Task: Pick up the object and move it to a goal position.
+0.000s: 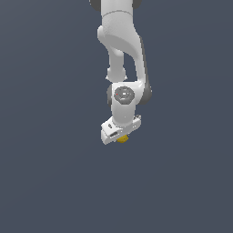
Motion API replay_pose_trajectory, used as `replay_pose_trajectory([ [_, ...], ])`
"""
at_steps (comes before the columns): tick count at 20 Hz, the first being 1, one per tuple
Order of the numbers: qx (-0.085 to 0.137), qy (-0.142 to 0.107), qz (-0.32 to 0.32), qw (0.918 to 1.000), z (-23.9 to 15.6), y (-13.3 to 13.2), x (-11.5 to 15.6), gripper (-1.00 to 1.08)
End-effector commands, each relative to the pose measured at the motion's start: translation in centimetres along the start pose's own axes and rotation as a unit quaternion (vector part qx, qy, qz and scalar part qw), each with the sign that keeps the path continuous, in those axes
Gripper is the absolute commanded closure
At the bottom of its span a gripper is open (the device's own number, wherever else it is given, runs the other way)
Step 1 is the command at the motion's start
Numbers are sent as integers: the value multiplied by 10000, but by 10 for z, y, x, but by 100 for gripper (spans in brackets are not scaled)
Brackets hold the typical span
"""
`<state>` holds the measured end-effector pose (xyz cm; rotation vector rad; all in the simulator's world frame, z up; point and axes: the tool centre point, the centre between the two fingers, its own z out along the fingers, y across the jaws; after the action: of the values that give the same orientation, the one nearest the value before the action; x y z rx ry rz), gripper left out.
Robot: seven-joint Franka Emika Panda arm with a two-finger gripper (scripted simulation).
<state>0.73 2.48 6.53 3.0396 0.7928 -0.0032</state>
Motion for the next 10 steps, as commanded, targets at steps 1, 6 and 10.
replay_pose_trajectory([
  [1, -6, 9, -1, 10000, -17, -5, -2, 108],
  [6, -8, 7, -4, 10000, -61, -19, -7, 108],
  [10, -8, 7, -4, 10000, -103, -33, -13, 108],
])
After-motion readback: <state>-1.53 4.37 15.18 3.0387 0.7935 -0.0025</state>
